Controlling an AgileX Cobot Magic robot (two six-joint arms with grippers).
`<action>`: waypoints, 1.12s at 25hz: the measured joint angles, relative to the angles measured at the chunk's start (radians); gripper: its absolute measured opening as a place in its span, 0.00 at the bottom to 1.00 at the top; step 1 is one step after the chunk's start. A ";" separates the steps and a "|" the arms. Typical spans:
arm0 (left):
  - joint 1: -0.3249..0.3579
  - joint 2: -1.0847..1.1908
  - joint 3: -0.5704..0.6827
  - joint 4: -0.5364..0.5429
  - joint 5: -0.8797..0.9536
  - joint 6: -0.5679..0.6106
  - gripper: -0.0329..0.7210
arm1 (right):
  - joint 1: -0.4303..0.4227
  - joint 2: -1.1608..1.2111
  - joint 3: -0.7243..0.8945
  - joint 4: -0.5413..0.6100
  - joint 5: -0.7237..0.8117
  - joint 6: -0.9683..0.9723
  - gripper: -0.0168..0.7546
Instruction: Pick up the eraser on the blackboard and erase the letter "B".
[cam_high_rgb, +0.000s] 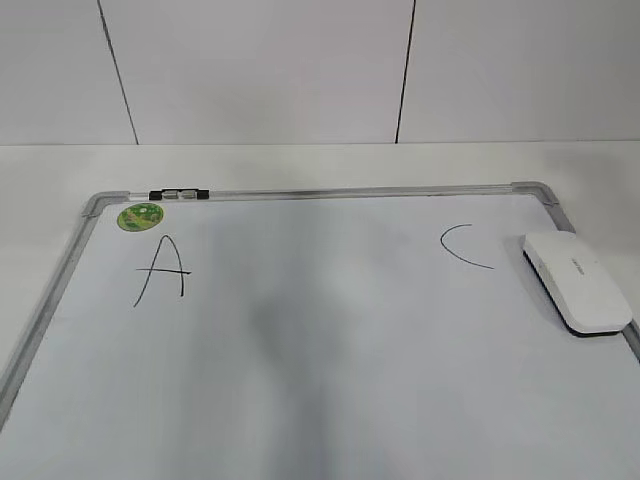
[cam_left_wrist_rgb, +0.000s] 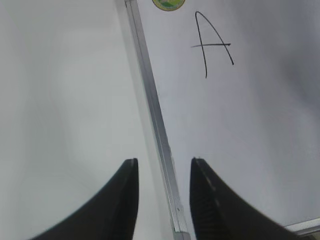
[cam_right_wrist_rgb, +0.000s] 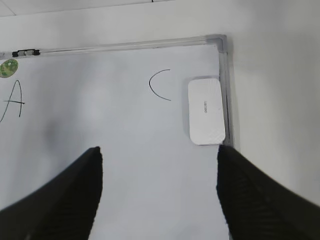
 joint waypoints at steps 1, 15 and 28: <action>0.000 -0.052 0.035 0.000 0.002 0.000 0.39 | 0.000 -0.038 0.030 0.000 0.002 0.000 0.74; 0.000 -0.768 0.446 0.002 0.028 0.000 0.36 | 0.000 -0.528 0.431 0.000 0.008 -0.045 0.74; -0.001 -1.104 0.639 0.015 -0.042 0.000 0.36 | 0.000 -0.790 0.733 -0.008 -0.013 -0.197 0.74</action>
